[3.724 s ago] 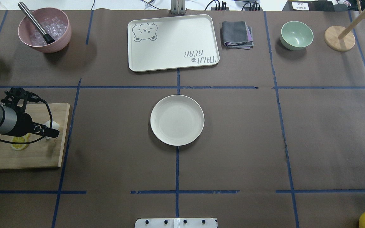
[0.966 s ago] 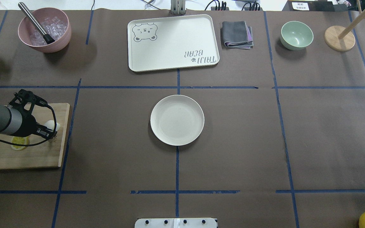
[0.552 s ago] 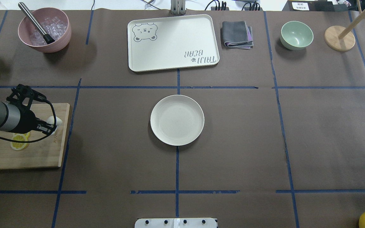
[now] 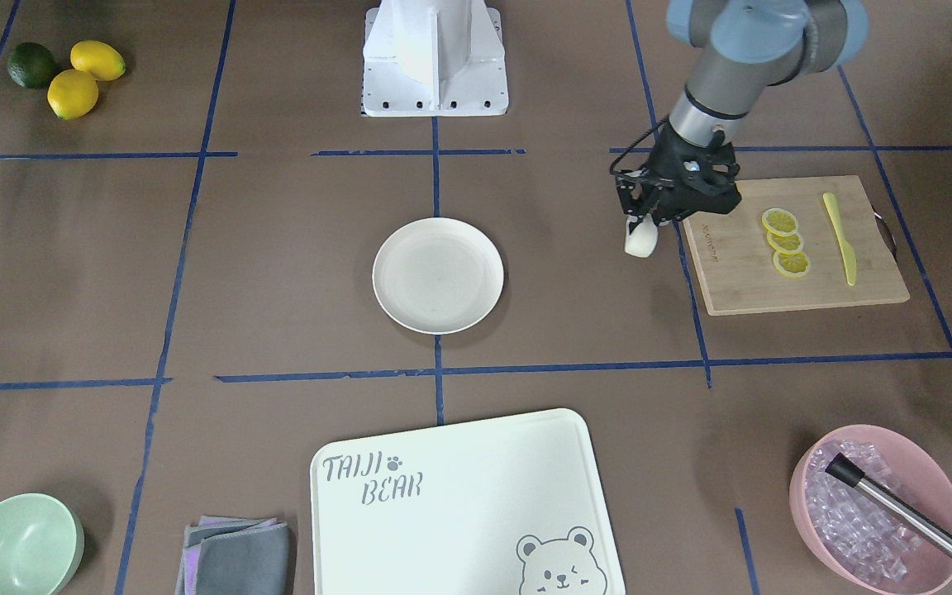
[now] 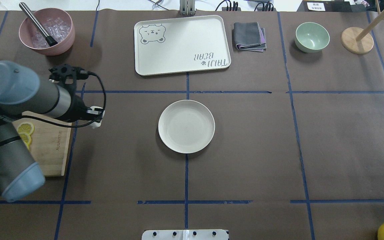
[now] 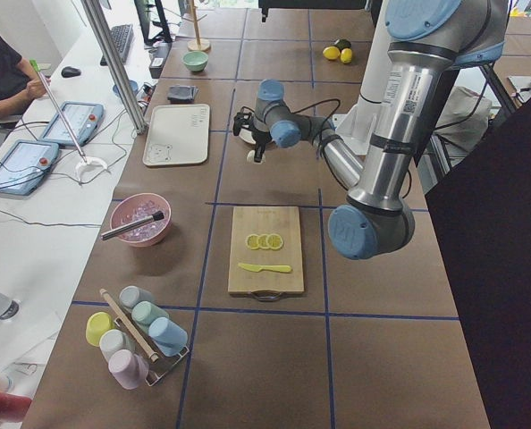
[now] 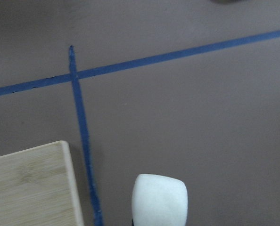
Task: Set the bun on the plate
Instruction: 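Lift the white bun with the left gripper and carry it toward the plate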
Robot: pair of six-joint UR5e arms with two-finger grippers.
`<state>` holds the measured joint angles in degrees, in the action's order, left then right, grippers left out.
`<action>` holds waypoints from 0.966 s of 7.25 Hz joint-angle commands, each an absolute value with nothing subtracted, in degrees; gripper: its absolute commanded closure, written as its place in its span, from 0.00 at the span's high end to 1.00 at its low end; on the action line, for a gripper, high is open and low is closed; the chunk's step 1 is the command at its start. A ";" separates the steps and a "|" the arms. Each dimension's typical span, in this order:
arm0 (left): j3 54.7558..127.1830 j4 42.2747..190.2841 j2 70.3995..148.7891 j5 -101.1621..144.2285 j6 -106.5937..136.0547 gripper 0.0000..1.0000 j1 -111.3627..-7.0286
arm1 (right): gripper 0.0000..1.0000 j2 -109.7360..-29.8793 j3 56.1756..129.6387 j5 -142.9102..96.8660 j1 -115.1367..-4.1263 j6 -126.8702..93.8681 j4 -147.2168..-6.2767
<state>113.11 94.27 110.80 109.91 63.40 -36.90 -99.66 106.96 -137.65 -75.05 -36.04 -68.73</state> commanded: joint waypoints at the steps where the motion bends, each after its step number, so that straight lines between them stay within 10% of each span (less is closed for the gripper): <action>1: 112.16 82.01 123.62 101.31 76.15 0.29 -26.34 | 1.00 -99.67 106.96 -137.72 -75.15 -36.04 -68.73; 7: 82.91 90.68 142.90 93.88 82.35 0.29 -23.38 | 1.00 -100.02 107.14 -137.64 -75.06 -36.04 -68.55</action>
<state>87.09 87.63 141.52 95.14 82.36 -23.42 -99.96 107.11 -137.71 -75.13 -36.03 -68.56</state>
